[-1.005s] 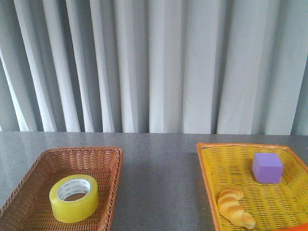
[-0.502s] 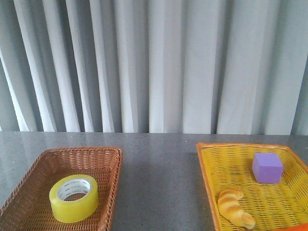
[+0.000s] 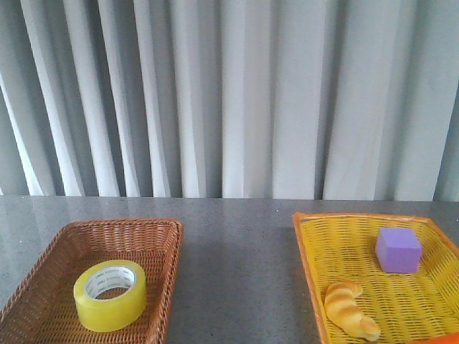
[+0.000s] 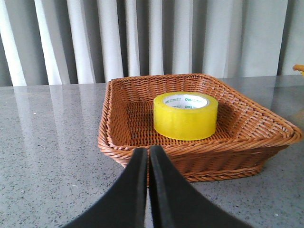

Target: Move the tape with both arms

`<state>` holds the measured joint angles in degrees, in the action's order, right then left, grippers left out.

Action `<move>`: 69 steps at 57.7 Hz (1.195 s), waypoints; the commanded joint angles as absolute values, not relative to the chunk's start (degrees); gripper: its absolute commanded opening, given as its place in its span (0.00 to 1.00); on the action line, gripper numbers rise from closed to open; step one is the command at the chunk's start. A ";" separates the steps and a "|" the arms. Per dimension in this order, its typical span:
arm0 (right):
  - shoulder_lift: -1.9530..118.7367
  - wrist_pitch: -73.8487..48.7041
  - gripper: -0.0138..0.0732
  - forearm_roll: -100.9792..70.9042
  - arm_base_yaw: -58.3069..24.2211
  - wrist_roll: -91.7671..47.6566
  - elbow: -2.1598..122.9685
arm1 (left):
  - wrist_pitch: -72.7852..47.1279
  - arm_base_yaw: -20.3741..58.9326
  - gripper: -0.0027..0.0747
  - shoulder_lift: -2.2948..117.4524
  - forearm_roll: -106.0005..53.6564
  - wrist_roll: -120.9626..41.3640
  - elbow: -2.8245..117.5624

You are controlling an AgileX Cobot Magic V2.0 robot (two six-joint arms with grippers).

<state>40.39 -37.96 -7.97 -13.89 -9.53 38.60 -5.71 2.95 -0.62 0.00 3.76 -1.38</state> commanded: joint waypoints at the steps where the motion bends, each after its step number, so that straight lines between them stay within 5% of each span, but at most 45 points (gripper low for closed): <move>1: 40.22 -34.42 0.15 -8.19 -13.45 -9.58 40.14 | -0.92 2.94 0.03 -1.53 0.00 4.35 -0.95; 21: 33.14 -31.93 0.15 -4.17 -9.39 -9.60 38.37 | -0.92 2.94 0.03 -1.53 0.00 4.35 -0.95; 39: 10.78 -12.97 0.15 -6.60 2.54 -9.60 16.52 | -0.92 2.94 0.03 -1.53 0.00 4.35 -0.95; 69: -0.87 6.06 0.15 -1.81 2.93 -2.72 -1.77 | -0.92 2.94 0.03 -1.53 0.00 4.35 -0.95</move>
